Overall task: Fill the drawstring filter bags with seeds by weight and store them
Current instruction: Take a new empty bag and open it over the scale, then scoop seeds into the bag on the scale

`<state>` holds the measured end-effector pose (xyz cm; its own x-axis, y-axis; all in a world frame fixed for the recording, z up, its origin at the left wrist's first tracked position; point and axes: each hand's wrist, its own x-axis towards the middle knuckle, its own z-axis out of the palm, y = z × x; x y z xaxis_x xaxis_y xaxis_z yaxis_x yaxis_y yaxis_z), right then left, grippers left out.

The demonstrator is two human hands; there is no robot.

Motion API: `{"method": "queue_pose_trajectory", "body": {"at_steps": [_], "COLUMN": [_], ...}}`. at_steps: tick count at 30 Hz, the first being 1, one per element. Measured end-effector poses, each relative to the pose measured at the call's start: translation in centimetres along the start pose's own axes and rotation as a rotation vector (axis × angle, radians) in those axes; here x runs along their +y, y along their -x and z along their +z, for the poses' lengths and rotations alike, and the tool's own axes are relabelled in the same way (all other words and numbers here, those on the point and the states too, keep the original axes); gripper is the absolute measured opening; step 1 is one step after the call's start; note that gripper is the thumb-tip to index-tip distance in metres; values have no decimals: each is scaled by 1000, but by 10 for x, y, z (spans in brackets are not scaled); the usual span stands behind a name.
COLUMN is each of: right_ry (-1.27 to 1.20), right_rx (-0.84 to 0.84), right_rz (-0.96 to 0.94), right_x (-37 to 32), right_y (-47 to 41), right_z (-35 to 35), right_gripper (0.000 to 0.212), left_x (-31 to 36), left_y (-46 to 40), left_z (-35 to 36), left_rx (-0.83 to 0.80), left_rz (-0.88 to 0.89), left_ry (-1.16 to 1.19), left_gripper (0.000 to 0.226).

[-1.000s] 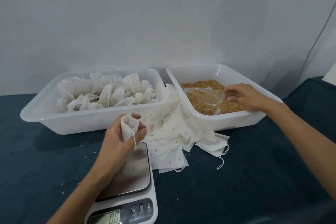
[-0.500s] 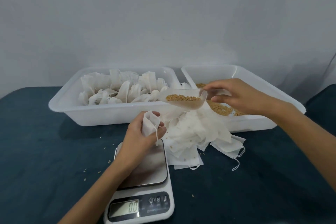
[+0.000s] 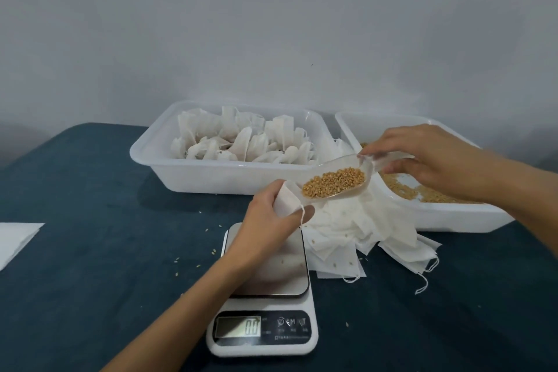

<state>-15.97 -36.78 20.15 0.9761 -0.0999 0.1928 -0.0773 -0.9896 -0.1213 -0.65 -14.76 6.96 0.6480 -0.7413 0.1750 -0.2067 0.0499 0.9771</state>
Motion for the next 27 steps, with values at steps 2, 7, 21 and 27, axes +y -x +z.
{"method": "queue_pose_trajectory", "body": {"at_steps": [2,7,21,27], "right_ry": [26,68,185,259], "right_rx": [-3,-11,-24,-11], "right_rz": [-18,-33,-34,-51], "right_x": [-4,-12,-28,-30], "right_y": [-1,-4,-7,-7], "right_z": [0,0,-2,-4], "right_gripper": [39,39,39,40], "left_x": [0,-1,-12,-10], "left_y": [0,-1,-2,-1], "left_z": [1,4,8,10], "left_rx": [1,-2,45,44], "left_rz": [-25,-24,7,28], "left_ry": [-43,-94,-102,-18], "left_gripper": [29,31,32,38]}}
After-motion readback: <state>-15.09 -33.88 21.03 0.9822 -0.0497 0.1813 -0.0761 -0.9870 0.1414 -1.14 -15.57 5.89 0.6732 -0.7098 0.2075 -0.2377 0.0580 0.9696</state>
